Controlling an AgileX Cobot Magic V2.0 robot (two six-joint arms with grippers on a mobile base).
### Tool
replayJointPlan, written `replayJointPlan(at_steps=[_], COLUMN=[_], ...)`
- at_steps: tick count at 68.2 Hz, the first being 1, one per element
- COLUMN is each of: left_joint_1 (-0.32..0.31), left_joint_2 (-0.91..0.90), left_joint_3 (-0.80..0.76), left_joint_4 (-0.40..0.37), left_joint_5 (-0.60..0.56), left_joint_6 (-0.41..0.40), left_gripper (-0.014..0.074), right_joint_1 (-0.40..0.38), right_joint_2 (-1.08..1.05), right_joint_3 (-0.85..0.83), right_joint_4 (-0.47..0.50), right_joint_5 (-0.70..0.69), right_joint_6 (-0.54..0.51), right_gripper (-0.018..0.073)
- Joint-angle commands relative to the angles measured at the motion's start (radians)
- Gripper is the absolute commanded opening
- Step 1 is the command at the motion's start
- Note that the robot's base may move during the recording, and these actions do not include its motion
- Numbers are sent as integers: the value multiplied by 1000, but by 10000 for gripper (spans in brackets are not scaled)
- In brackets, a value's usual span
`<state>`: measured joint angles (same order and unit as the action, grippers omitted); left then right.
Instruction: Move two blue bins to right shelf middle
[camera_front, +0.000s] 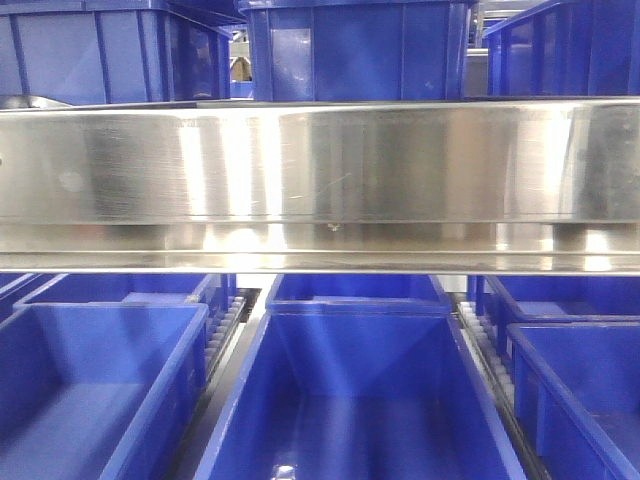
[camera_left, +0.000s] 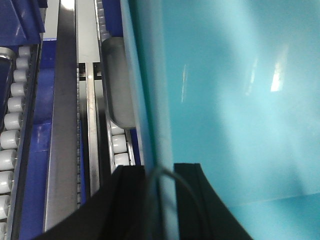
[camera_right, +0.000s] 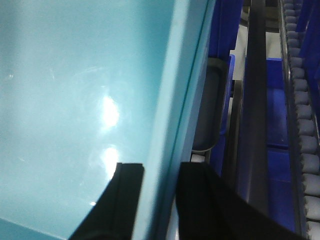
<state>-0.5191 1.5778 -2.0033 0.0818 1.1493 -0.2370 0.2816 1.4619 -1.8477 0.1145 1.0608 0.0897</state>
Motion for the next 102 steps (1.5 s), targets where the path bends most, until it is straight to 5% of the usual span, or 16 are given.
replayJointPlan(at_steps=[1,102], left_joint_1=[1,1], left_joint_2=[-24,-24], left_joint_3=[-16,-16], left_joint_4=[-24,-24], left_joint_5=[-69,-69], left_joint_6=[8,8], left_gripper=[-111,-111], right_joint_1=[-1,-1], right_joint_2=[-19,-17], right_joint_3=[-19,-19], right_joint_4=[-10,-10], right_joint_5=[-81,-83], right_joint_6=[-10,-10], right_gripper=[-152,-152])
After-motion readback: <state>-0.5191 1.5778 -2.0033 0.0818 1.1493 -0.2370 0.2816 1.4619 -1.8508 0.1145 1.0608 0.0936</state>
